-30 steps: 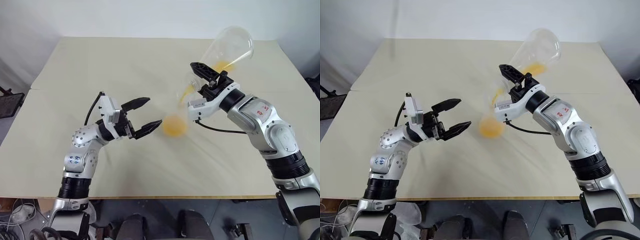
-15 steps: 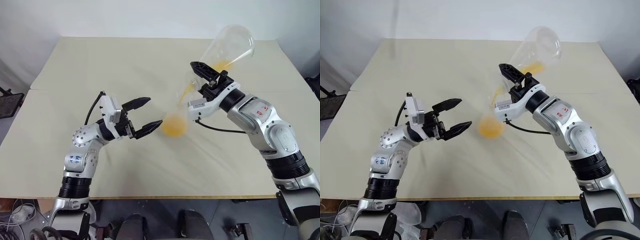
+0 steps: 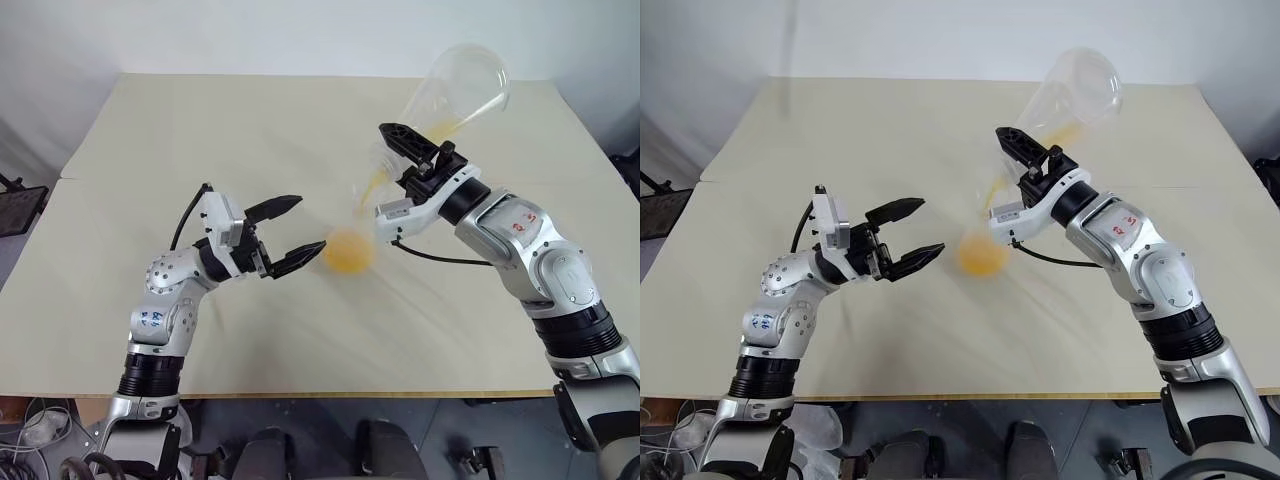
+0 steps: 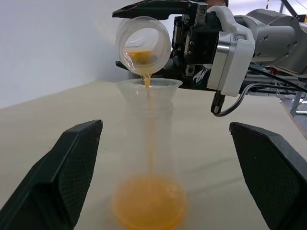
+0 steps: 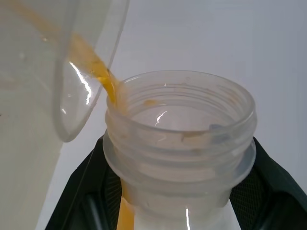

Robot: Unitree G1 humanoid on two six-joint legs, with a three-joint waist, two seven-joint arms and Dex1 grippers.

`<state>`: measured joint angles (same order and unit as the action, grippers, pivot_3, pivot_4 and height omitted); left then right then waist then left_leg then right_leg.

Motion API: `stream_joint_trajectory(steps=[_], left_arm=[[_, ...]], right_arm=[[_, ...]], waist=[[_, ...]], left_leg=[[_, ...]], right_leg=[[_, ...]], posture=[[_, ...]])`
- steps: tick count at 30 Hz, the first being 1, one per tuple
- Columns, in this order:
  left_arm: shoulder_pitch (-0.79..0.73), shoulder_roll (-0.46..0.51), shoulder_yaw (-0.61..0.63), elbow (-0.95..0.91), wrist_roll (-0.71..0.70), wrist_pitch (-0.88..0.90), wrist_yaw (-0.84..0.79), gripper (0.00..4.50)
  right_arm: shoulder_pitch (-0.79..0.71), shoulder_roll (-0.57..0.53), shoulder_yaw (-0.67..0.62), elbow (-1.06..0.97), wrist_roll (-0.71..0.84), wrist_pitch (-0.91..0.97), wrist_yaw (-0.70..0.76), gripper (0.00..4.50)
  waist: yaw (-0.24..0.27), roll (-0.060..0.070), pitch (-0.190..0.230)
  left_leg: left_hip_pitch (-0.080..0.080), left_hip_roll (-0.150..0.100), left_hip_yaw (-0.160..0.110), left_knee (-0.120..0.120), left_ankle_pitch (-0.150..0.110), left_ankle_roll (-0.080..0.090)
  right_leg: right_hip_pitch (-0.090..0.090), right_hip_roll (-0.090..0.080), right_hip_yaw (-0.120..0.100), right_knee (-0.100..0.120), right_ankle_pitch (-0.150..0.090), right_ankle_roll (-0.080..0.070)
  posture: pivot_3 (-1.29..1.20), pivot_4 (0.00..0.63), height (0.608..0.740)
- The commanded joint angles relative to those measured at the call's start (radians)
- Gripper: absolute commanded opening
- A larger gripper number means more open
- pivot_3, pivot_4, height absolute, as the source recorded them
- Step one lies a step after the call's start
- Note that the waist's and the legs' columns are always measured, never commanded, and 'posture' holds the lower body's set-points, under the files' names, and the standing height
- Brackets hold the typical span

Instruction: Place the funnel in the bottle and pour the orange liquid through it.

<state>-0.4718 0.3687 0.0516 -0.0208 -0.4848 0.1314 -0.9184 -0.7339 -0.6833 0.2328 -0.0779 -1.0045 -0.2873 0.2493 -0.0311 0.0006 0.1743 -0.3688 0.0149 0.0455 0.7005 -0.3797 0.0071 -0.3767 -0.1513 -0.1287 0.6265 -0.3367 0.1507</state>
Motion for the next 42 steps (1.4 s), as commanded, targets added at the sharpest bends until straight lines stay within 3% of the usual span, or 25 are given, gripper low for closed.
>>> stream_joint_trajectory(steps=[1, 32, 42], left_arm=[[-0.003, -0.004, -0.002, -0.012, -0.005, -0.007, -0.002, 4.5], [-0.003, -0.037, 0.007, -0.008, -0.007, -0.022, 0.005, 4.5], [0.005, -0.028, 0.012, -0.017, -0.009, -0.016, 0.005, 4.5]], right_arm=[[-0.015, -0.018, -0.014, -0.045, -0.012, -0.011, -0.028, 2.46], [-0.006, -0.042, -0.015, -0.026, -0.056, -0.041, -0.105, 2.46], [0.03, 0.028, -0.057, -0.052, 0.146, 0.019, 0.0, 2.46]], waist=[[0.0, 0.0, 0.0], [0.0, 0.0, 0.0], [0.0, 0.0, 0.0]], left_leg=[[0.0, 0.0, 0.0, 0.0, 0.0, 0.0], [0.0, 0.0, 0.0, 0.0, 0.0, 0.0], [0.0, 0.0, 0.0, 0.0, 0.0, 0.0]], right_leg=[[0.0, 0.0, 0.0, 0.0, 0.0, 0.0], [0.0, 0.0, 0.0, 0.0, 0.0, 0.0], [0.0, 0.0, 0.0, 0.0, 0.0, 0.0]], posture=[[0.0, 0.15, 0.74], [0.0, 0.15, 0.74], [0.0, 0.15, 0.74]])
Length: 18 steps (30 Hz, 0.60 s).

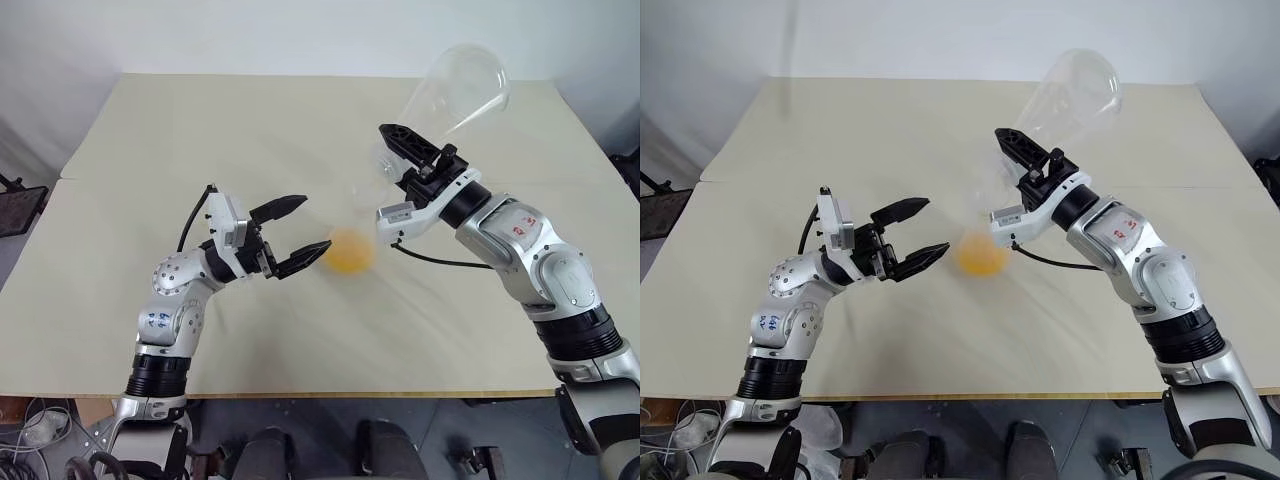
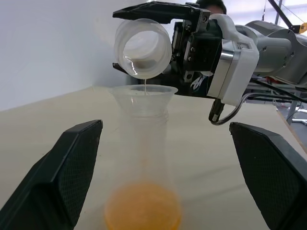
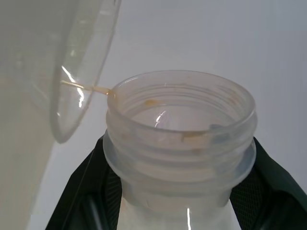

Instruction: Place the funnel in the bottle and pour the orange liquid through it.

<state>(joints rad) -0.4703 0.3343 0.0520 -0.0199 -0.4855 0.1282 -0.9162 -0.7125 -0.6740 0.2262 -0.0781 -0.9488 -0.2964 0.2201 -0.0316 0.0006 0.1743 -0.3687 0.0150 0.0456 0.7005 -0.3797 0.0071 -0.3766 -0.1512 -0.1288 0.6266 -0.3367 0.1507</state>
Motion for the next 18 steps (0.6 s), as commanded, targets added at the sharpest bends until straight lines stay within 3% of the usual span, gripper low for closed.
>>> stream_joint_trajectory(steps=[1, 12, 18], left_arm=[[0.004, 0.008, 0.012, -0.018, -0.009, -0.012, 0.002, 4.5], [0.006, 0.015, 0.013, -0.022, -0.011, -0.004, -0.005, 4.5], [0.002, 0.018, 0.012, -0.016, -0.011, -0.004, -0.009, 4.5]], right_arm=[[0.014, 0.026, -0.058, -0.058, 0.113, 0.042, 0.041, 2.46], [0.014, 0.163, -0.23, -0.152, 0.45, 0.345, 0.178, 2.46], [0.003, 0.282, -0.452, -0.306, 0.88, 0.709, 0.293, 2.46]], waist=[[0.001, 0.0, 0.0], [0.001, 0.0, 0.0], [0.004, 0.0, 0.0]], left_leg=[[0.0, 0.0, 0.0, 0.0, 0.0, 0.0], [0.0, 0.0, -0.001, 0.0, 0.0, 0.0], [0.0, 0.0, -0.002, 0.0, 0.0, 0.0]], right_leg=[[0.0, 0.0, 0.0, 0.0, 0.0, 0.0], [0.0, 0.0, -0.001, 0.001, 0.0, 0.0], [0.0, 0.0, -0.001, 0.001, 0.0, 0.0]], posture=[[0.0, 0.15, 0.74], [0.0, 0.15, 0.74], [0.0, 0.15, 0.74]])
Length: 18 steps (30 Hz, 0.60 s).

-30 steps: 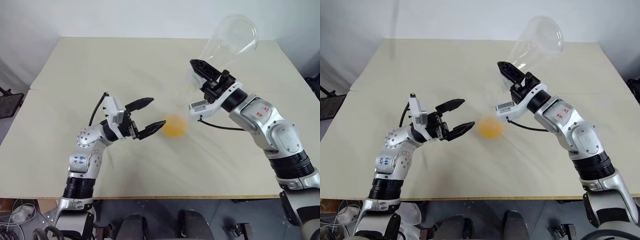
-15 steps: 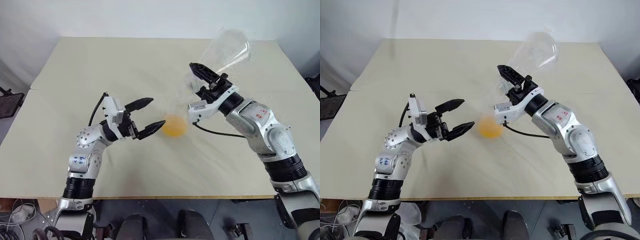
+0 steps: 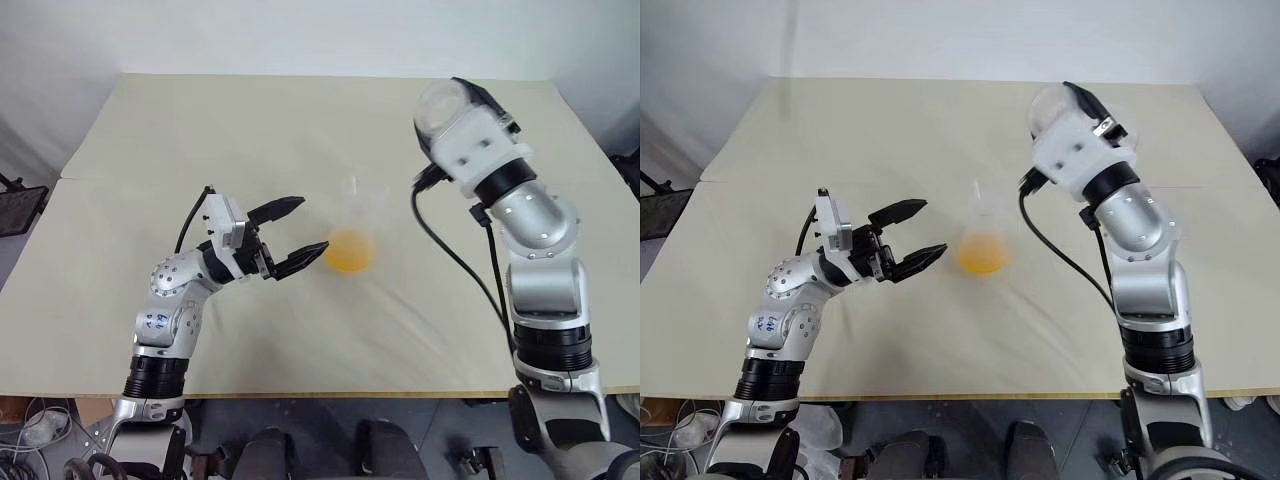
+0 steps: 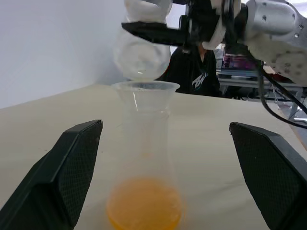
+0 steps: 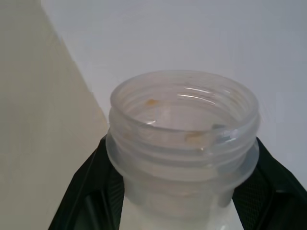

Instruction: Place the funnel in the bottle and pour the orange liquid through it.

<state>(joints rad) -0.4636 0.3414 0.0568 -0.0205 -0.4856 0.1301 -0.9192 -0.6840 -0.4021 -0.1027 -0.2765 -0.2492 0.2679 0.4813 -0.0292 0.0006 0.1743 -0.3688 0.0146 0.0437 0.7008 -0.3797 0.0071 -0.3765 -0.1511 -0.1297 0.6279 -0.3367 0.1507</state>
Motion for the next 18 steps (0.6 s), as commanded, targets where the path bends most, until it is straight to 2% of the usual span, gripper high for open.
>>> stream_joint_trajectory(steps=[1, 7, 12, 15, 18], left_arm=[[-0.004, 0.011, 0.008, -0.015, -0.011, -0.006, -0.006, 4.5], [-0.001, 0.006, 0.003, -0.015, -0.013, -0.007, -0.001, 4.5], [0.0, 0.005, 0.0, -0.019, -0.016, 0.002, -0.003, 4.5], [0.001, 0.009, 0.001, -0.022, -0.02, 0.008, -0.005, 4.5], [0.005, 0.015, 0.003, -0.028, -0.022, 0.014, -0.009, 4.5]], right_arm=[[-0.018, 0.006, -0.166, -0.111, 0.215, 0.211, 0.026, 2.46], [0.102, 0.0, -0.447, -0.03, 0.456, 0.34, -0.013, 2.46], [0.2, 0.017, -0.581, -0.005, 0.591, 0.33, -0.06, 2.46], [0.271, -0.021, -0.588, 0.045, 0.558, 0.226, -0.063, 2.46], [0.307, -0.045, -0.61, 0.097, 0.538, 0.176, -0.126, 2.46]], waist=[[0.003, 0.0, 0.0], [0.007, 0.0, 0.0], [0.001, 0.0, 0.0], [0.001, 0.001, 0.0], [0.001, 0.001, 0.0]], left_leg=[[0.0, 0.0, -0.001, 0.0, 0.0, 0.0], [0.0, -0.002, -0.001, 0.0, 0.0, 0.0], [0.0, -0.001, 0.002, -0.001, 0.0, 0.0], [0.002, -0.001, 0.003, -0.001, 0.0, 0.0], [0.002, -0.001, 0.007, -0.001, 0.0, 0.0]], right_leg=[[0.0, 0.0, 0.0, 0.0, 0.0, 0.0], [0.003, 0.0, 0.0, 0.0, 0.0, 0.0], [0.001, 0.0, 0.001, 0.0, 0.0, 0.0], [0.001, 0.0, 0.002, 0.0, 0.0, 0.0], [0.001, 0.0, 0.003, 0.0, 0.0, 0.0]], posture=[[0.0, 0.15, 0.74], [0.0, 0.15, 0.74], [0.0, 0.15, 0.74], [0.0, 0.15, 0.74], [0.0, 0.15, 0.74]])
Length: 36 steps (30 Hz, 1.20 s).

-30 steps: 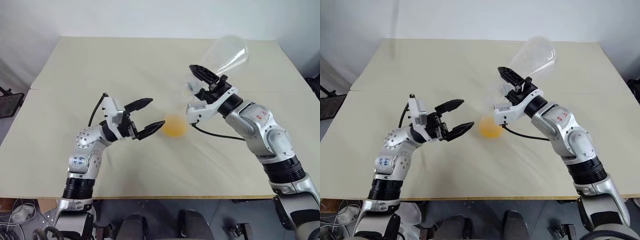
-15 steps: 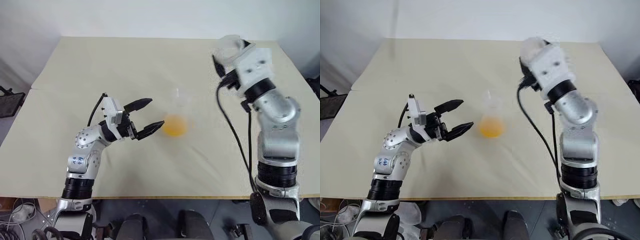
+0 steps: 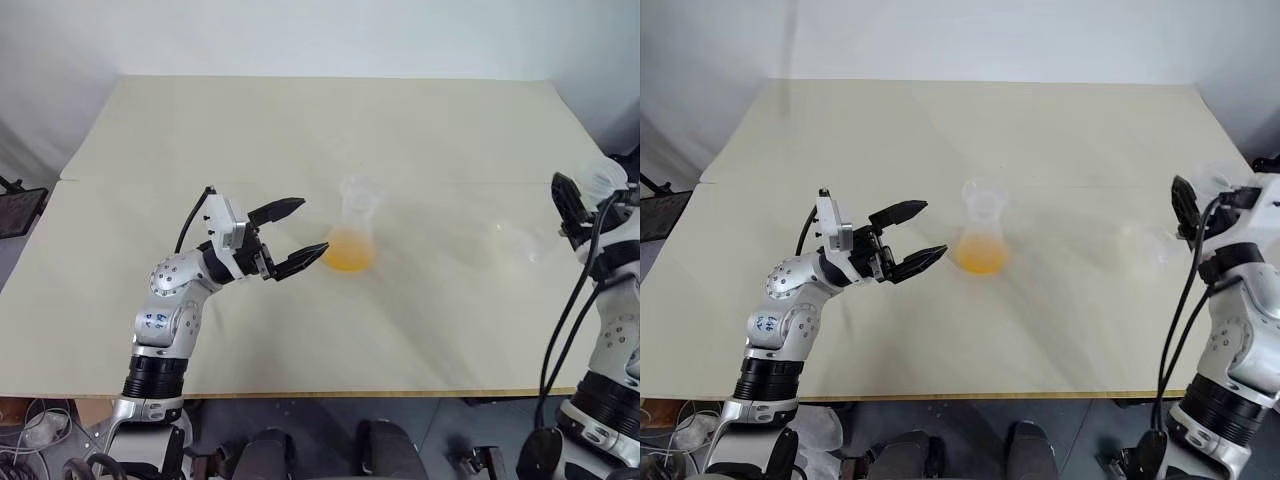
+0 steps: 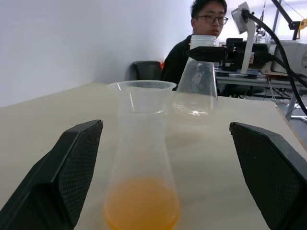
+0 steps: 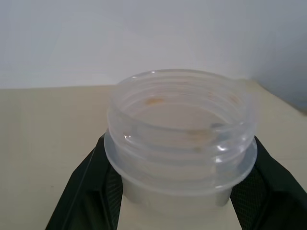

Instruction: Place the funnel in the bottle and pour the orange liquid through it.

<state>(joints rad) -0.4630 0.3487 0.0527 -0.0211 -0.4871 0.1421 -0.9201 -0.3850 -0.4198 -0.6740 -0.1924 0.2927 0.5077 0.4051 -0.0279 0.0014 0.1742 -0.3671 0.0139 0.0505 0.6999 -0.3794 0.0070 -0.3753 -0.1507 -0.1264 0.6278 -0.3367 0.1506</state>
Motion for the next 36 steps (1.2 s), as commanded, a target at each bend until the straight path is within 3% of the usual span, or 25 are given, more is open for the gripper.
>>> stream_joint_trajectory(steps=[1, 9, 15, 26, 30, 36], left_arm=[[0.004, 0.009, 0.007, -0.027, -0.021, 0.002, -0.009, 4.5], [-0.016, 0.016, 0.014, -0.012, -0.017, 0.0, -0.018, 4.5], [-0.02, 0.022, 0.018, -0.006, -0.014, -0.004, -0.026, 4.5], [-0.001, 0.064, 0.029, -0.015, -0.011, 0.009, -0.021, 4.5], [-0.004, 0.102, 0.042, -0.004, -0.012, 0.015, -0.034, 4.5], [0.007, 0.213, 0.085, 0.019, -0.038, 0.064, -0.103, 4.5]], right_arm=[[0.011, -0.025, -0.051, 0.021, 0.018, -0.068, -0.063, 2.46], [0.102, -0.014, -0.068, 0.069, 0.11, -0.12, -0.07, 2.46], [0.113, -0.016, -0.071, 0.021, 0.185, -0.132, -0.097, 4.46], [0.098, -0.099, -0.113, -0.089, 0.286, -0.17, -0.132, 4.46], [0.047, -0.169, -0.051, -0.088, 0.265, -0.232, -0.073, 4.46], [0.006, -0.257, 0.091, -0.175, 0.42, -0.147, 0.108, 4.46]], waist=[[0.0, 0.0, 0.0], [0.001, 0.0, 0.0], [0.001, 0.001, 0.0], [0.004, 0.001, 0.0], [0.002, 0.001, 0.0], [0.001, 0.001, 0.0]], left_leg=[[0.0, 0.0, 0.001, 0.0, 0.0, 0.0], [0.0, 0.0, 0.001, 0.0, 0.0, 0.0], [0.0, 0.0, 0.001, 0.0, 0.0, 0.0], [0.0, 0.0, -0.001, 0.001, 0.0, 0.0], [0.001, 0.001, -0.001, 0.001, 0.0, 0.0], [0.001, 0.001, -0.001, 0.0, 0.0, 0.0]], right_leg=[[0.0, 0.0, 0.0, 0.0, 0.0, 0.0], [0.0, 0.0, 0.001, 0.0, 0.0, 0.0], [0.0, 0.0, 0.001, 0.0, 0.0, 0.0], [0.0, 0.0, 0.001, 0.0, 0.0, 0.0], [0.0, 0.0, 0.002, 0.0, 0.0, 0.0], [0.0, 0.0, 0.003, 0.0, 0.0, 0.0]], posture=[[0.0, 0.15, 0.74], [0.0, 0.15, 0.74], [0.0, 0.15, 0.74], [0.0, 0.15, 0.74], [0.0, 0.15, 0.74], [0.0, 0.15, 0.74]])
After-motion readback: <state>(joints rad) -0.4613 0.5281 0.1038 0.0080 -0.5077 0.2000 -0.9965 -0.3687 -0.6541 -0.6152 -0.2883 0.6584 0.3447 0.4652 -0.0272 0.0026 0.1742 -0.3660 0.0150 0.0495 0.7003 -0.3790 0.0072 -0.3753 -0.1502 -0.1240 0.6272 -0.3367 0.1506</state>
